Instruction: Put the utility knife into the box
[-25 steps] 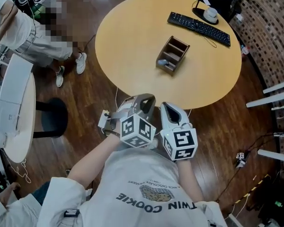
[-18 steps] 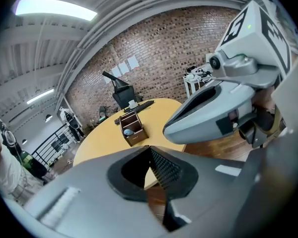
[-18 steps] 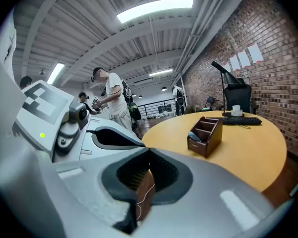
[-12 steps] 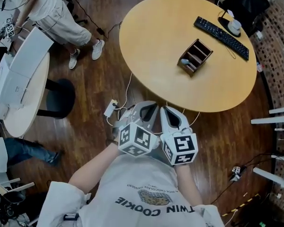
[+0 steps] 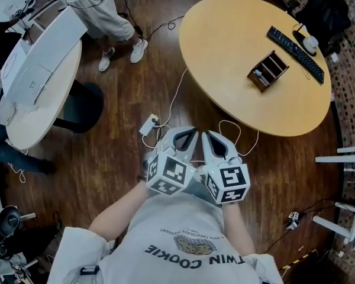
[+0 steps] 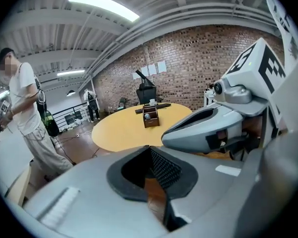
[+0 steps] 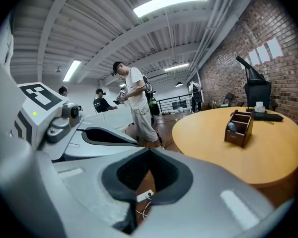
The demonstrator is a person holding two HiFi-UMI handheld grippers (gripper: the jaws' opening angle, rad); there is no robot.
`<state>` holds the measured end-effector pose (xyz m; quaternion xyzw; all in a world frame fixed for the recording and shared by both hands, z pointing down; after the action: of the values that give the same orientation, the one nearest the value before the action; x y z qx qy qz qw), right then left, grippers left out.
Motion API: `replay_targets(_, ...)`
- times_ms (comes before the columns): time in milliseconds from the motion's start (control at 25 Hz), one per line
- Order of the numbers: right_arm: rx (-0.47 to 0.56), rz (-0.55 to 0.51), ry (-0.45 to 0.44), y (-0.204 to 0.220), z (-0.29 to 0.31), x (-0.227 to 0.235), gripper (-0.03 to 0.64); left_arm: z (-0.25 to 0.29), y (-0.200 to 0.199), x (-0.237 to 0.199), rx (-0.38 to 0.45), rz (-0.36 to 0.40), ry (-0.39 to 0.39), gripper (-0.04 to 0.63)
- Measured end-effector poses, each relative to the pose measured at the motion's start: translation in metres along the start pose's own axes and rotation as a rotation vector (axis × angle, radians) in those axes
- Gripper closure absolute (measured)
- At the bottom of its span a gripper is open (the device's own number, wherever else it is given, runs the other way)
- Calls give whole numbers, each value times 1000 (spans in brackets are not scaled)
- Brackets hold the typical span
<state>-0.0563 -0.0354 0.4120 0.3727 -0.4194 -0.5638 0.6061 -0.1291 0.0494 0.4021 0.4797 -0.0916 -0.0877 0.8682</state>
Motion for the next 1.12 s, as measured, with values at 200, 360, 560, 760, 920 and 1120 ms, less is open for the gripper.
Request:
replay_targets(200, 4, -12, 12, 4, -7, -57, 618, -55, 31, -6, 42, -57, -9, 589)
replay_targets(360, 9, -17, 35, 8, -20, -104, 618, -97, 54, -3, 76, -83, -1, 589)
replay_targets(560, -8, -29, 73, 16, -44, -150, 618, -137, 79, 7, 115, -151, 21, 589)
replay_targets(760, -22, -17, 124, 24, -73, -172, 618, -160, 89, 28, 178, -176, 62, 589)
replay_targets(920, -27, -8, 151, 33, -94, -179, 618, -171, 93, 50, 186, -184, 72, 589)
replay_targets(1120, -12, -1, 190, 44, -119, -185, 618, -181, 96, 71, 205, -189, 77, 589)
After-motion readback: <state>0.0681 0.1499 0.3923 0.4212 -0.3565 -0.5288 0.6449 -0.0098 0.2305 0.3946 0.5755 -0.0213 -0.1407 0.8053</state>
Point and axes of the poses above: the fingertips, and each gripper's own axes: z forward along the fingers, x to its right, y out of its underside, the point moved 8 cm from there along -z, backward along the fingers, and after that the axes turned 8 degrees about -z, right-handed, at the moved point
